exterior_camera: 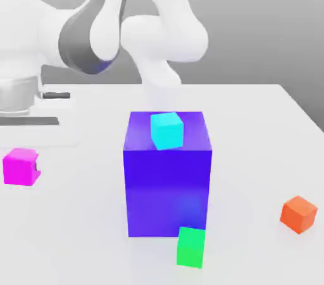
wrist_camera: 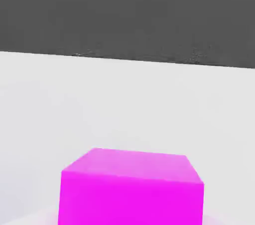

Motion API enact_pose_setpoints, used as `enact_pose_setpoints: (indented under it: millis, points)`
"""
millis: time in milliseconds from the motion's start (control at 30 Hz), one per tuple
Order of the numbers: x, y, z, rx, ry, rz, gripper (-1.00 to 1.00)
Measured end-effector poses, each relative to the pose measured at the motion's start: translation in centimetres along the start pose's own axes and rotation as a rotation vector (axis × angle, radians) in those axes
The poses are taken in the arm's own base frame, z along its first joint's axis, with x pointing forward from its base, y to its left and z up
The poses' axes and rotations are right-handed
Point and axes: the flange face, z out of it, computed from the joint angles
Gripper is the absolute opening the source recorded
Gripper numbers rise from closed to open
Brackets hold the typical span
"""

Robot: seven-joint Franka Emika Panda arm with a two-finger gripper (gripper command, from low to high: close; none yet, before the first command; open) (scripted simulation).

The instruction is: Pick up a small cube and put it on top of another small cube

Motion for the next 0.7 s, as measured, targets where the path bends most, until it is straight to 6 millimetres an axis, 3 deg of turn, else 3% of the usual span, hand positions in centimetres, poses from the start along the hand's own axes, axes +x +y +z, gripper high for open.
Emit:
enact_pose_setpoints:
  millis: [700]
  points:
    - [-0.4, -7.2, -3.8, 0.027, 0.065, -0.858, -1.0]
